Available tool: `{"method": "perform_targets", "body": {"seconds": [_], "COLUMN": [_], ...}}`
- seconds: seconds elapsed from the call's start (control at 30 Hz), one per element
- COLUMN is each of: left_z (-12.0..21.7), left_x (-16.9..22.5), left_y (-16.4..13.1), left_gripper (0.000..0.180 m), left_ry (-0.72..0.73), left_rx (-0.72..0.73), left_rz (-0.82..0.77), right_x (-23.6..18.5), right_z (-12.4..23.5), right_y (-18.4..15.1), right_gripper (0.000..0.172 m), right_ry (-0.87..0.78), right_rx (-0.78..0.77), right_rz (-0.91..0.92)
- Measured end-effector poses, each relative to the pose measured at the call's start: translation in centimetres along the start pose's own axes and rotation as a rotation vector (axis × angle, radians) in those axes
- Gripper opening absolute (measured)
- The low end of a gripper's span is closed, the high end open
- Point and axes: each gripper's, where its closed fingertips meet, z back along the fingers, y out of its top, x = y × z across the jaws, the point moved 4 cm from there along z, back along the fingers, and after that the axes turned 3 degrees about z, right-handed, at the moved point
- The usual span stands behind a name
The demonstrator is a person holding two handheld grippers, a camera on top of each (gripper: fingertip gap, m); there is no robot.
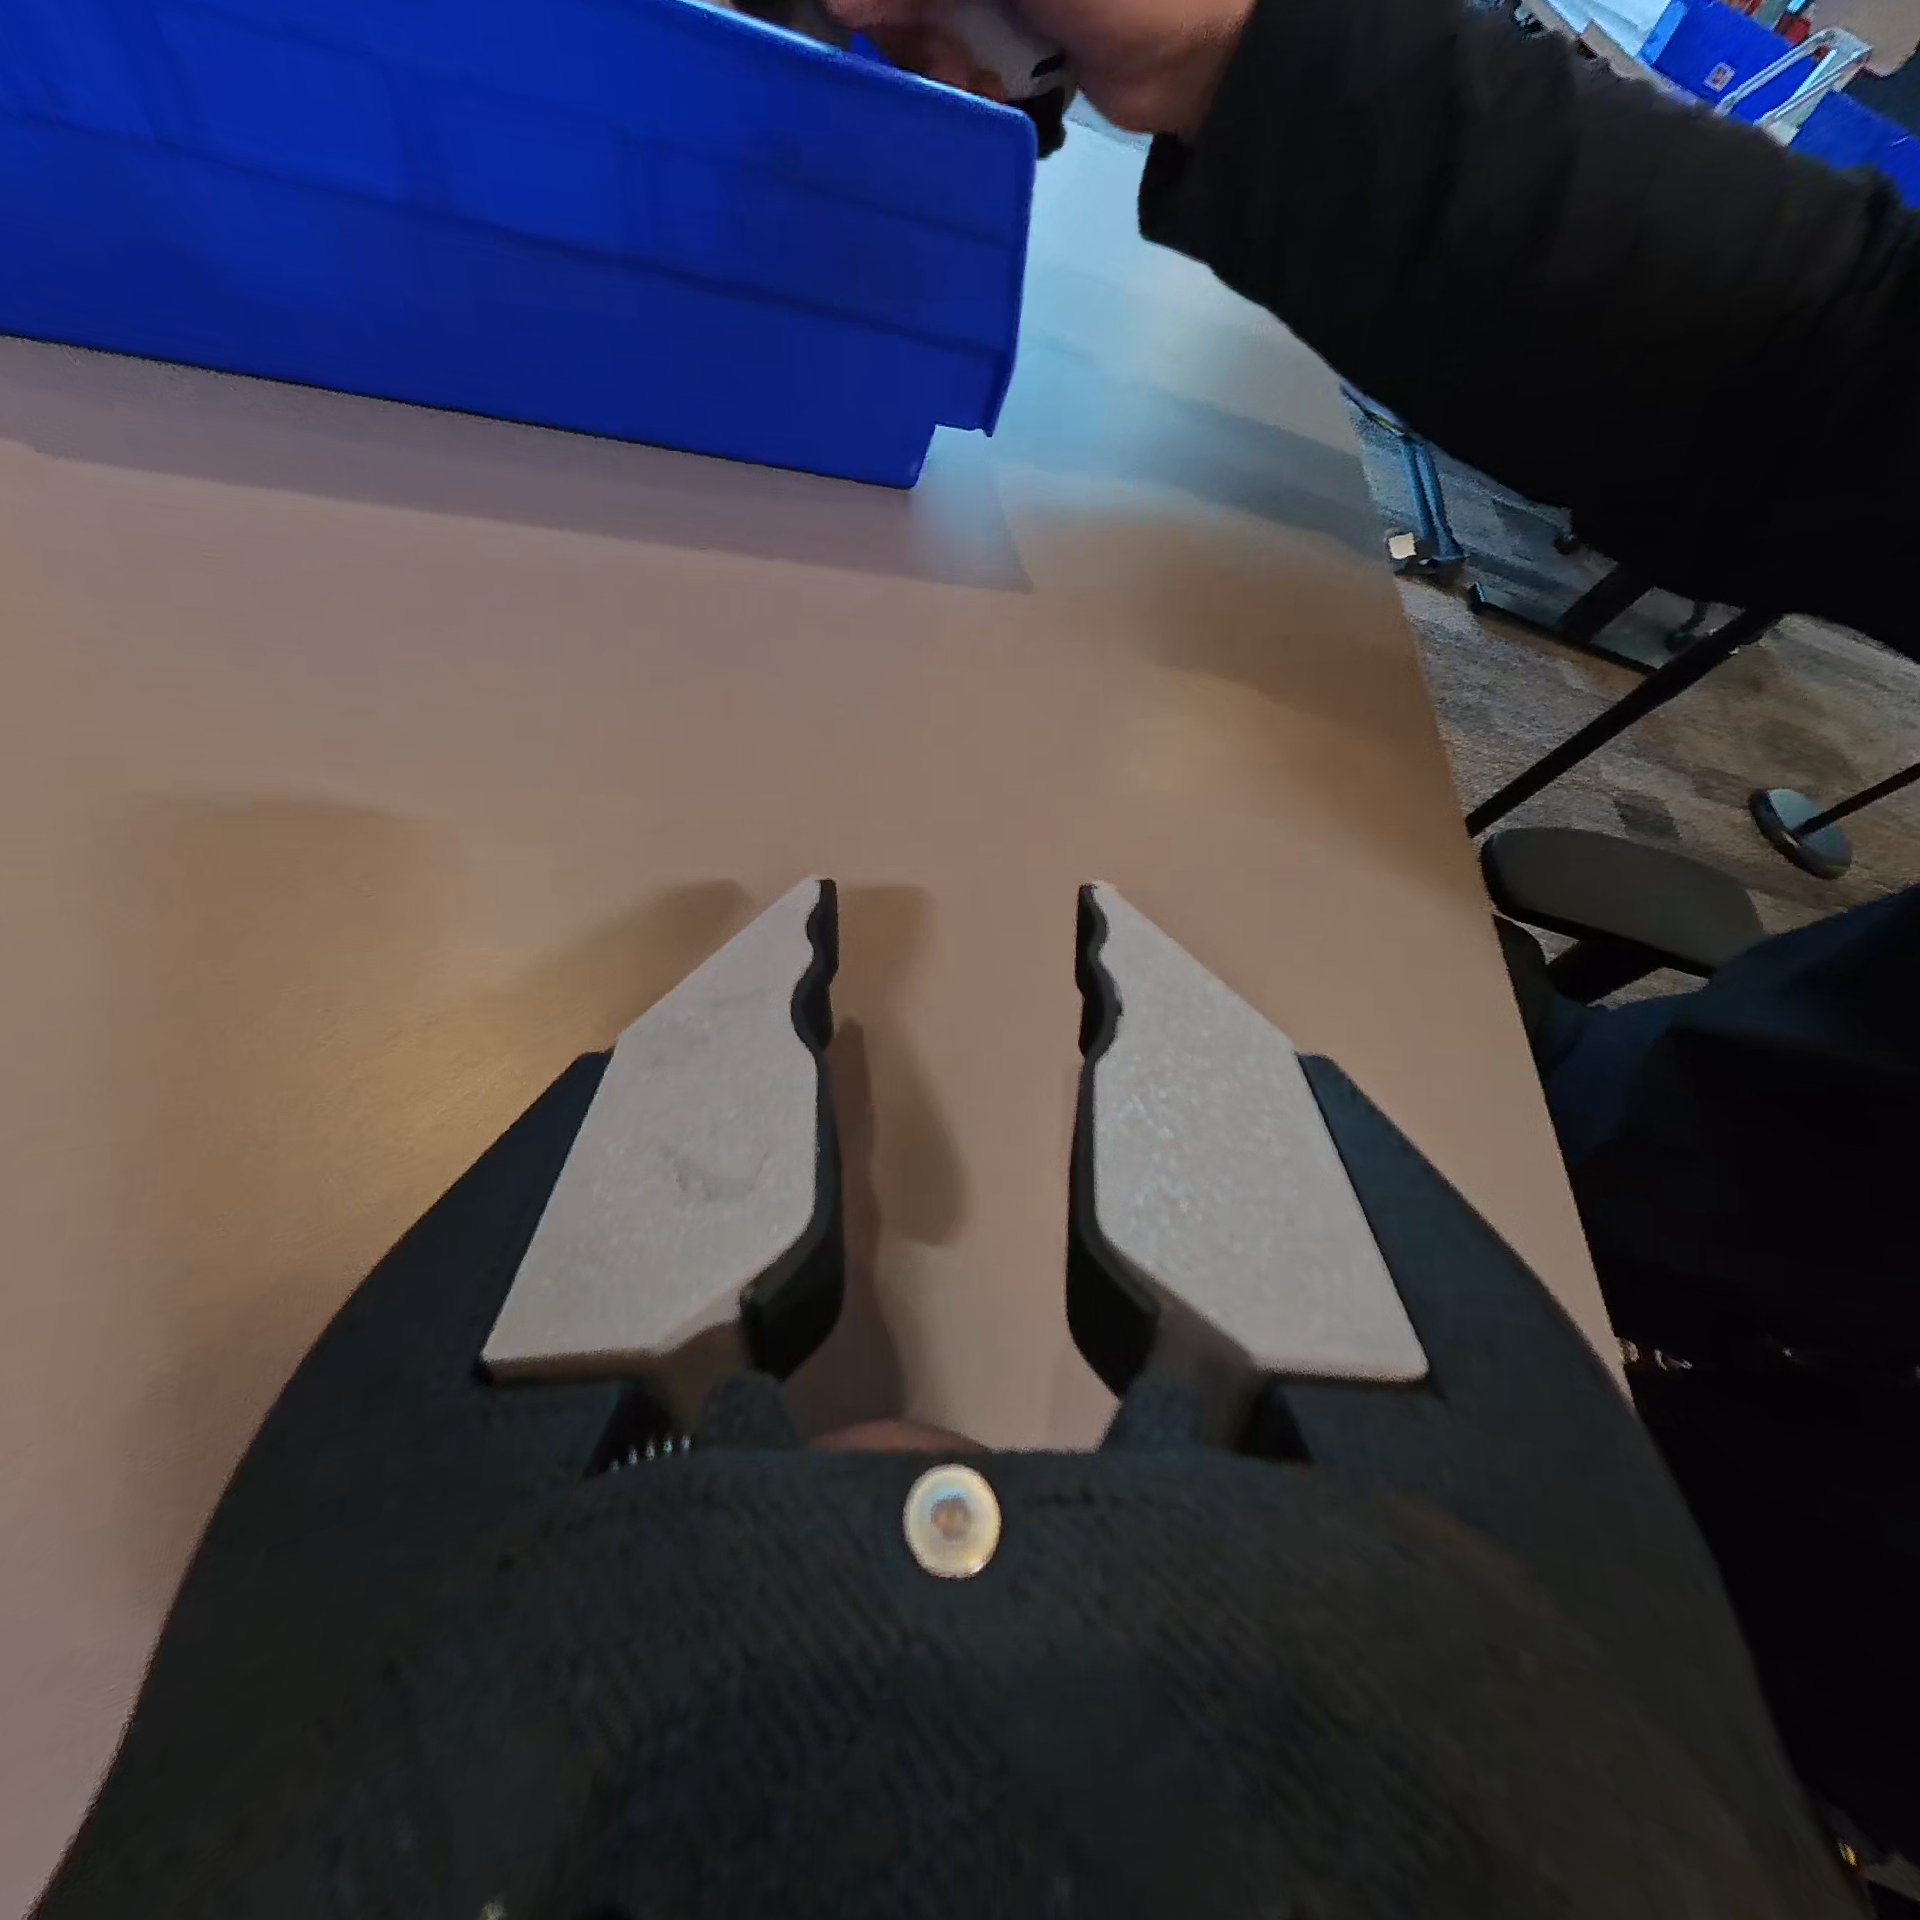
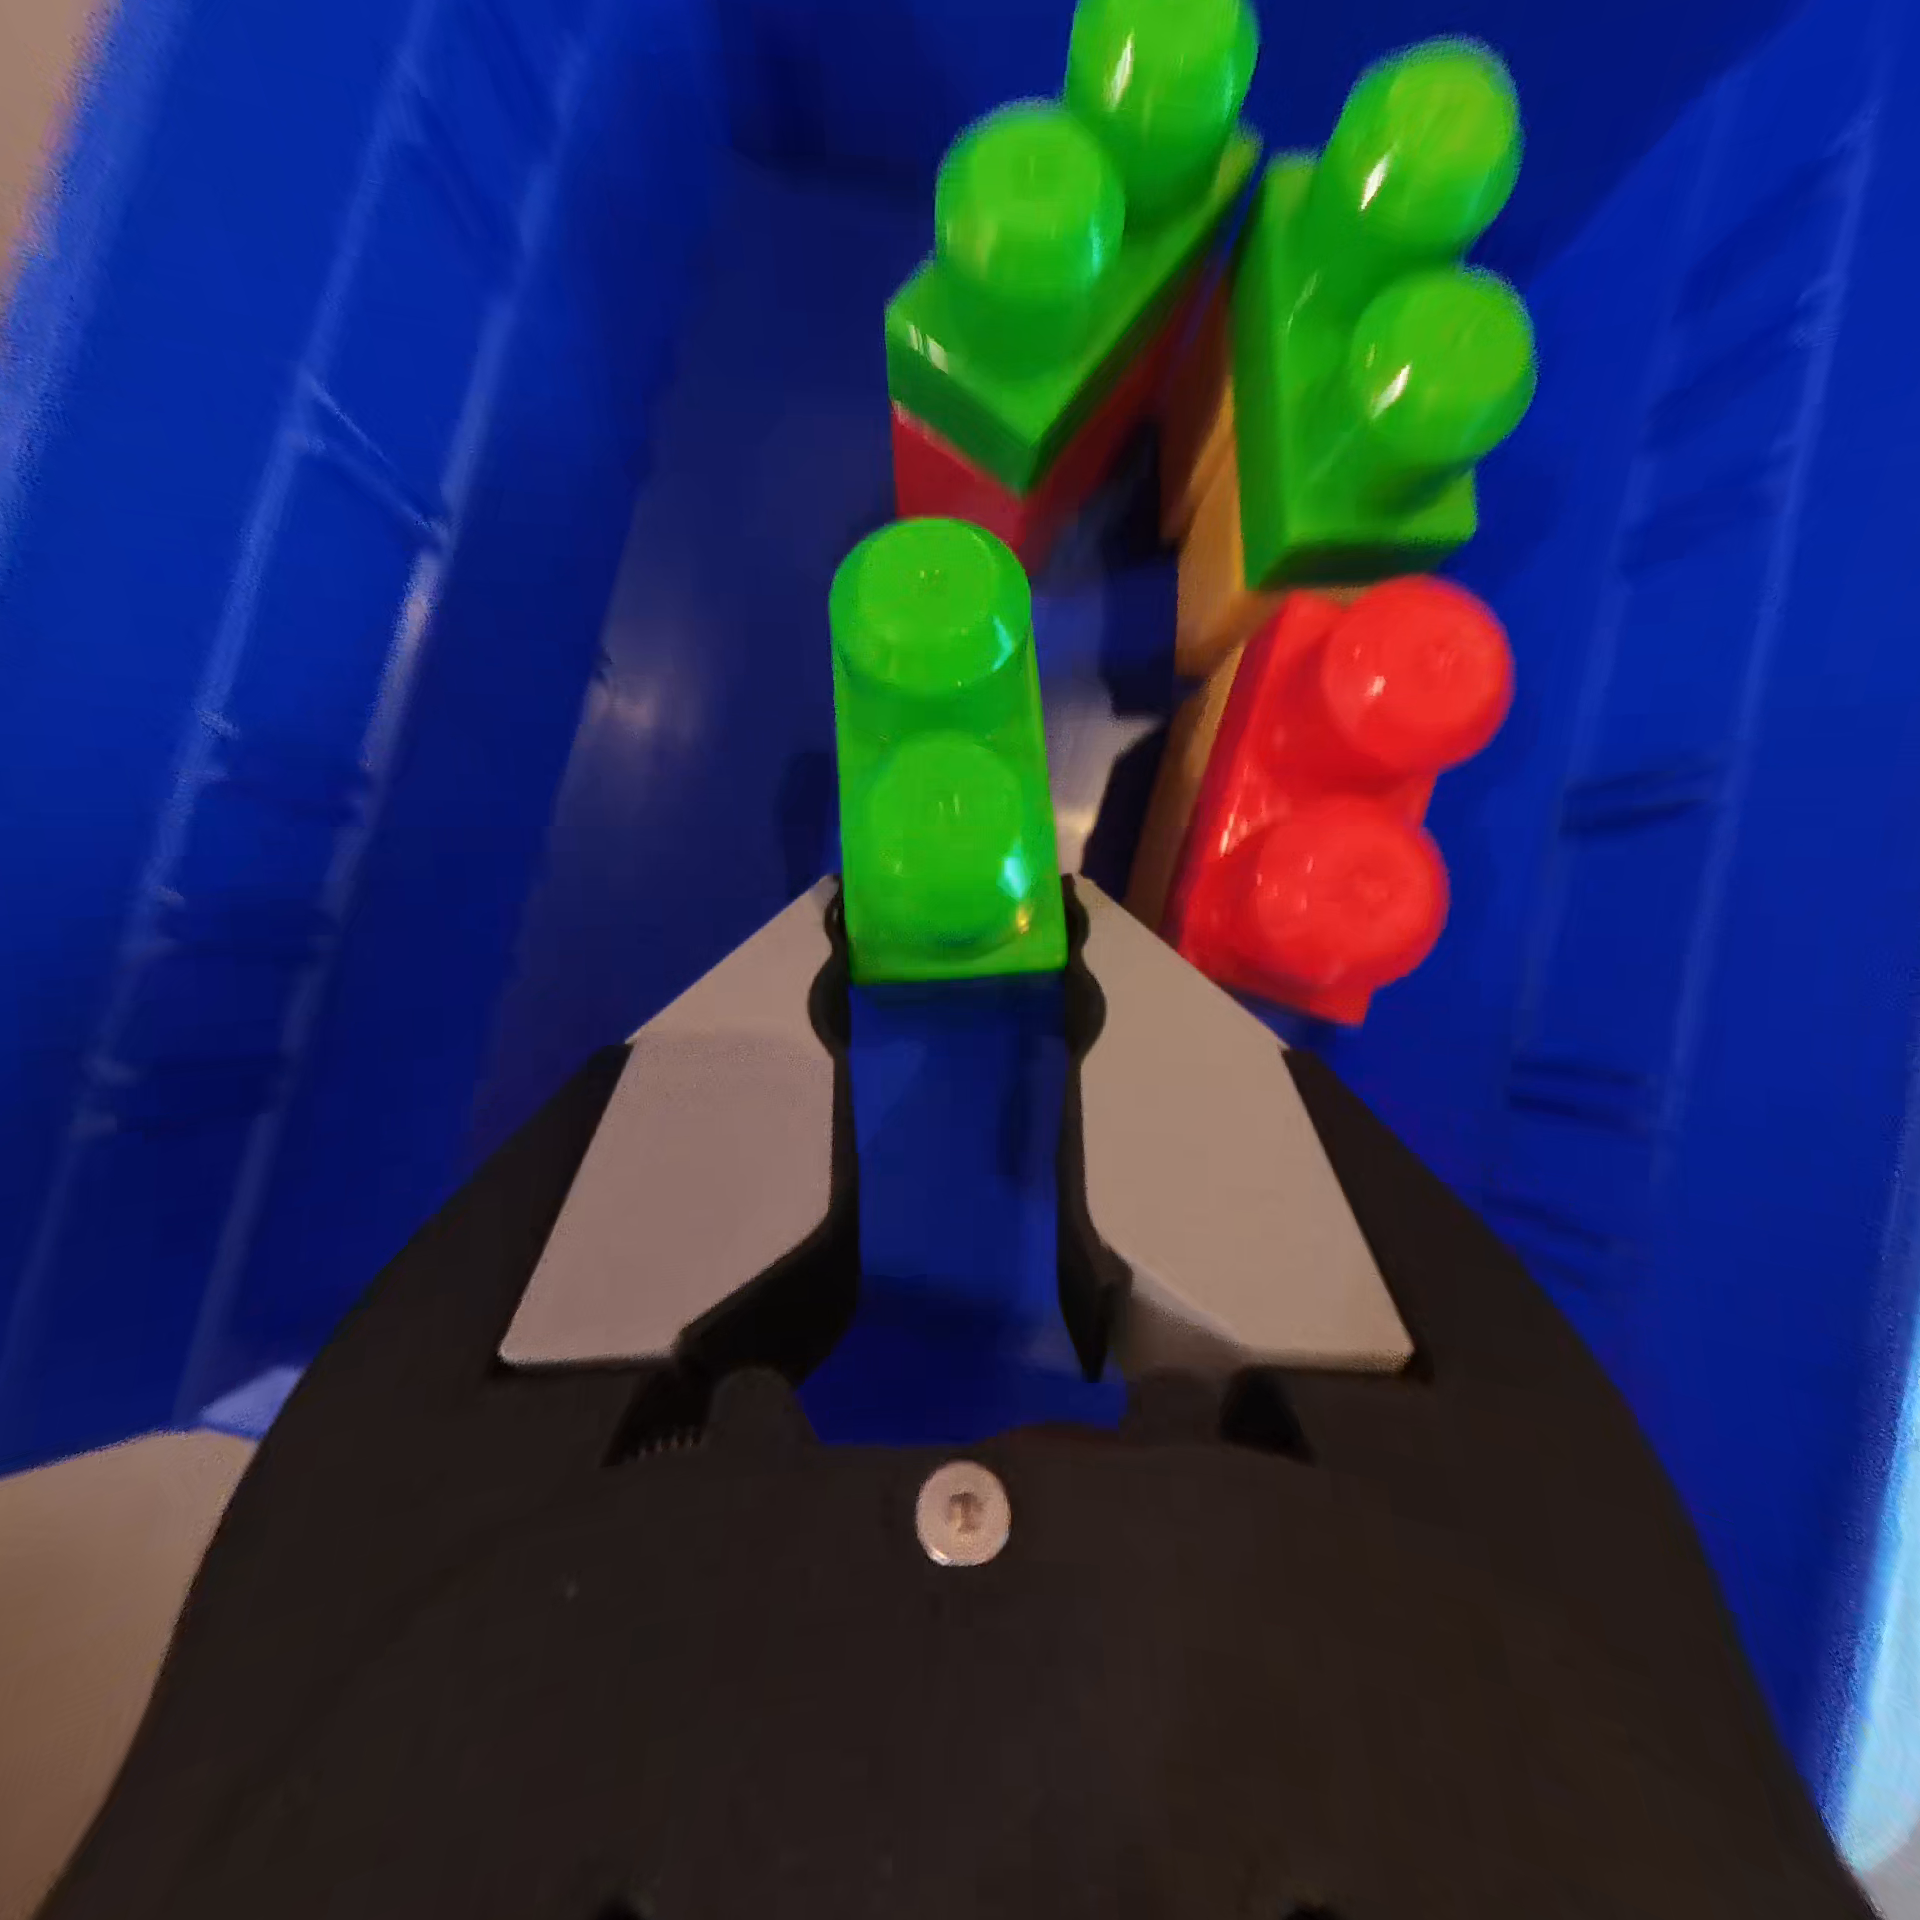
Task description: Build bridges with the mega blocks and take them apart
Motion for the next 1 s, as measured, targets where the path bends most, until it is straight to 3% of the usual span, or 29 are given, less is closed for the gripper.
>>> {"method": "perform_targets", "body": {"seconds": [0.1,0.2,0.3,0.4,0.47,0.57,0.73,0.8,1.0], "left_z": [0.0,0.1,0.2,0.1,0.1,0.2,0.3,0.3,0.9], "left_x": [0.1,0.0,-0.2,-0.5,-0.6,-0.9,-1.2,-1.1,0.6], "left_y": [0.0,0.1,0.0,-0.1,-0.1,-0.1,-0.4,-0.2,1.0], "left_gripper": [0.044,0.044,0.044,0.044,0.044,0.044,0.044,0.044,0.044], "left_ry": [-0.001,0.004,0.01,0.019,0.037,0.059,0.079,0.082,0.074], "left_rx": [-0.003,0.002,0.004,-0.001,-0.002,0.003,-0.007,-0.007,0.026], "left_rz": [-0.004,-0.004,0.003,0.007,-0.002,-0.013,-0.009,-0.015,-0.064], "right_x": [0.6,0.4,-2.1,-8.5,-12.5,-17.3,-20.6,-21.2,-20.3], "right_z": [0.8,3.1,7.4,12.9,14.7,11.8,1.4,0.3,-1.9], "right_y": [-0.8,0.4,3.4,7.8,9.8,11.1,9.9,9.4,8.6], "right_gripper": [0.04,0.043,0.05,0.052,0.052,0.052,0.044,0.046,0.053], "right_ry": [-0.069,-0.078,-0.04,0.13,0.178,0.209,0.245,0.326,0.298], "right_rx": [-0.023,0.084,0.311,0.626,0.752,0.805,0.695,0.64,0.593], "right_rz": [0.028,-0.019,-0.031,0.044,0.11,0.174,0.164,0.164,0.144]}}
